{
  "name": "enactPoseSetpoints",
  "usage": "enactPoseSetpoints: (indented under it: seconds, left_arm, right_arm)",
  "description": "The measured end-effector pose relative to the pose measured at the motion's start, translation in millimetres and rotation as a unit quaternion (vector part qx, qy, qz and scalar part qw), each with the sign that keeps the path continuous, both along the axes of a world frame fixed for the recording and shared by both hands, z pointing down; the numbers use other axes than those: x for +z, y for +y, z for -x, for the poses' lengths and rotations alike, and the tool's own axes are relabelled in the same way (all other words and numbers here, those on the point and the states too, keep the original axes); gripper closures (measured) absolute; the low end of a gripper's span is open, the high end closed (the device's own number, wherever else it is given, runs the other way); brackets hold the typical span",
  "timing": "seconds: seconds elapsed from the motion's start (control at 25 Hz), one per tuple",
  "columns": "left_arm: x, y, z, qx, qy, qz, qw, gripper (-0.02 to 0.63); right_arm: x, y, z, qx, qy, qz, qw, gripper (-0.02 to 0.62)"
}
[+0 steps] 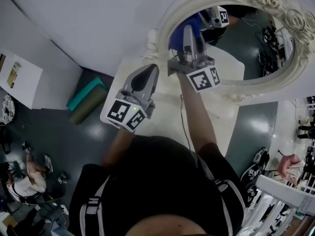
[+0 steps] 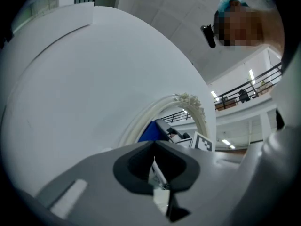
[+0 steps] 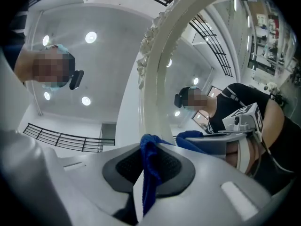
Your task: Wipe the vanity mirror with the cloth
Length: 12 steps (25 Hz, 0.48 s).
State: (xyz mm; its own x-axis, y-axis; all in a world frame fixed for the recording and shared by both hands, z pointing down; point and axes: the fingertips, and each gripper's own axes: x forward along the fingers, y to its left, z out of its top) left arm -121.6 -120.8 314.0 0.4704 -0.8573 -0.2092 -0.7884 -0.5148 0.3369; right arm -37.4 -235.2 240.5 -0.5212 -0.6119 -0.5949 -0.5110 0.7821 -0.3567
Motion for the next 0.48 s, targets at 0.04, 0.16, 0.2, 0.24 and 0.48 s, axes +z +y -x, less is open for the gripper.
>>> enactPoseSetpoints:
  seconds: [0.04,0.16,0.2,0.24,0.48]
  left_arm:
    - [0,1,-4,0.003,0.0,0.0,1.0,0.597]
    - [-4,3,-16,0.014,-0.003,-0.002,0.9999,0.597]
    - [-5,4,-20,0.017,-0.004,-0.003,0.9998,0.597]
    - [-5,5,-24,0.021,-0.006,-0.004,0.9998,0.597]
    - [-2,7,-52,0.043,-0.015,-0.002,0.9989,0.597]
  right_arm:
    - [1,4,-1,-0.002,0.006,-0.002,1.0,0.549]
    - [3,19,-9,0.009,0.036,-0.008,0.999,0.549]
    - [3,25,-13,0.02,0.049,-0.008,0.999,0.549]
    - [5,31,-17,0.035,0.065,-0.008,0.997,0.549]
    - [19,61,-61,0.142,0.174,0.025,0.974,0.549]
